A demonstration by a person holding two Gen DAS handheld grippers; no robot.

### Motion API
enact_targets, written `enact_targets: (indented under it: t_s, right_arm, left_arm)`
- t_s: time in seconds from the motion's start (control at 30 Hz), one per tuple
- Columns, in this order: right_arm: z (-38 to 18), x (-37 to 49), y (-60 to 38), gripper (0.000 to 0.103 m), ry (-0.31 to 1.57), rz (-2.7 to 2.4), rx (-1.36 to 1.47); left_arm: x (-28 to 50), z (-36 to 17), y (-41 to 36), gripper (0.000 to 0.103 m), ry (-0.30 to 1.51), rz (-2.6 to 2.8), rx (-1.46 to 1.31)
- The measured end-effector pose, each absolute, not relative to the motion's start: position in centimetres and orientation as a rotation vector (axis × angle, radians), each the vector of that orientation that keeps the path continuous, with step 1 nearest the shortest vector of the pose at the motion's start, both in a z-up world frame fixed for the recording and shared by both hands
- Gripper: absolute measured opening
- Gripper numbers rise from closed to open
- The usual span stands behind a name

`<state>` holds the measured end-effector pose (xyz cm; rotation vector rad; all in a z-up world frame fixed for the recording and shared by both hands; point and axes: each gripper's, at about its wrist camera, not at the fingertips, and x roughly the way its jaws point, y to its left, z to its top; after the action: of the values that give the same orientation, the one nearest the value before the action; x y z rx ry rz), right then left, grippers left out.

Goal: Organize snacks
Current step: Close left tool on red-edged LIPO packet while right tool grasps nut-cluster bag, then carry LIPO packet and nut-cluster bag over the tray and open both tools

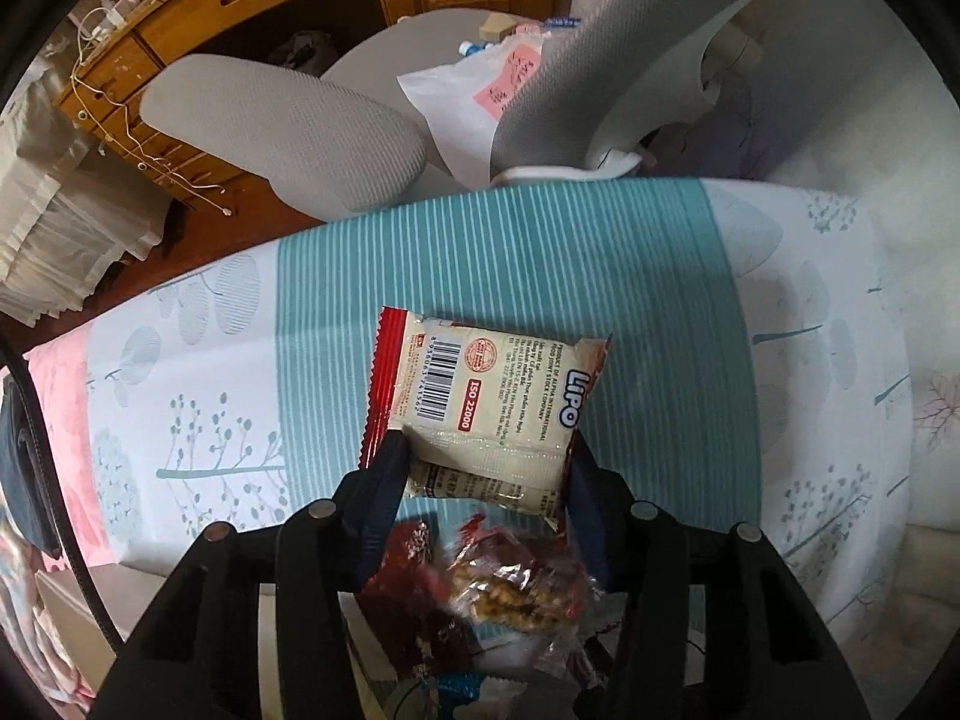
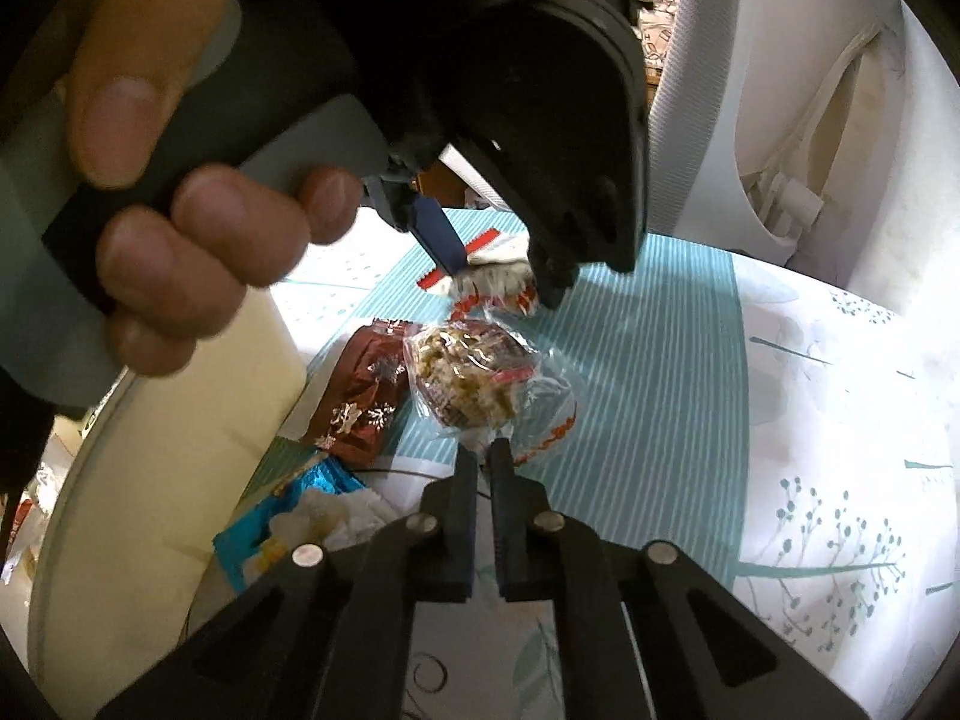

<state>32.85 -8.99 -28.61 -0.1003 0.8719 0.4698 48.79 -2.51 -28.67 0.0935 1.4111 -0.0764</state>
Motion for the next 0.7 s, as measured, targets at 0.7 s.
enact_targets:
  t_s: [0.7]
  right_arm:
    - [-21.1,27.8,-11.1,0.003,0.830,0.431,-0.140]
  left_arm:
    - [40.0,-17.4,0.0,0.049,1.337,-0.086,-0.013]
